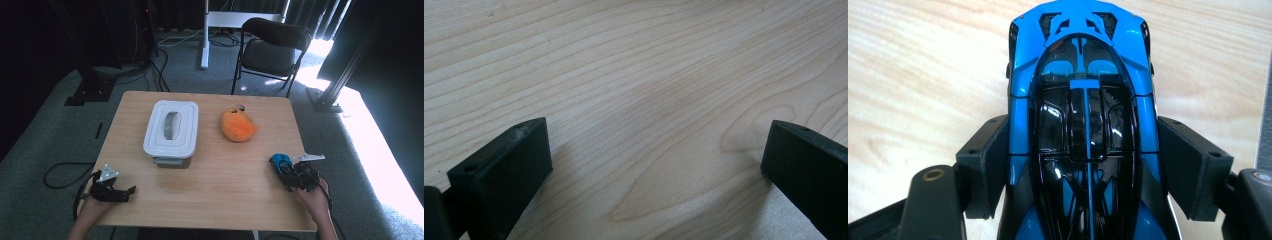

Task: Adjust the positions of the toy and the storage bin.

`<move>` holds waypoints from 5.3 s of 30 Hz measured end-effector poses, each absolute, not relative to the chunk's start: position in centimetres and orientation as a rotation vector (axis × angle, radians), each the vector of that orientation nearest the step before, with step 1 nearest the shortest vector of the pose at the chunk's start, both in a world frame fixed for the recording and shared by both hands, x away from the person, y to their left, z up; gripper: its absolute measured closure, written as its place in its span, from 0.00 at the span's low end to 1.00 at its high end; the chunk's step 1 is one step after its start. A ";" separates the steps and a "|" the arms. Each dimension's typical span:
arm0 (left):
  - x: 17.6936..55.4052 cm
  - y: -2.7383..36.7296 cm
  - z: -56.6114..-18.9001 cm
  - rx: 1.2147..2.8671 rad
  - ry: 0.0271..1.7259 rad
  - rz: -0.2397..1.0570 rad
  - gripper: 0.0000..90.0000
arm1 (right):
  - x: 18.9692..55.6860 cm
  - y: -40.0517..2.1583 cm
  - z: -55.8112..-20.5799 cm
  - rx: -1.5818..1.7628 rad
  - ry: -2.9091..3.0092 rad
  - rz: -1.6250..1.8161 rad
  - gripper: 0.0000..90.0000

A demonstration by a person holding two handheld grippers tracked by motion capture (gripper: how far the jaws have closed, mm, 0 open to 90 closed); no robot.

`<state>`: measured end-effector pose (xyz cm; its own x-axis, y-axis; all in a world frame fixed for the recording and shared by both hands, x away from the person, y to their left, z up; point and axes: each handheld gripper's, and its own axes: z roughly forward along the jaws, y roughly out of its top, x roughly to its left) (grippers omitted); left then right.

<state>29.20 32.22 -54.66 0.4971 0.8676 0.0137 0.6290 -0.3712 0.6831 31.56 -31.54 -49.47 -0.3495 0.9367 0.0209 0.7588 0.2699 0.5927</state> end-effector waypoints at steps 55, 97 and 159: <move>29.1 32.2 -54.7 2.124 1.227 0.500 0.00 | 31.8 -30.9 -48.3 1.514 2.183 0.881 0.21; 29.1 32.2 -54.7 2.121 1.227 0.500 0.00 | 46.7 -20.6 -45.9 1.473 2.202 1.141 0.16; 29.1 32.2 -54.7 2.122 1.226 0.501 0.00 | 46.8 -27.5 -44.0 1.554 1.988 0.911 0.80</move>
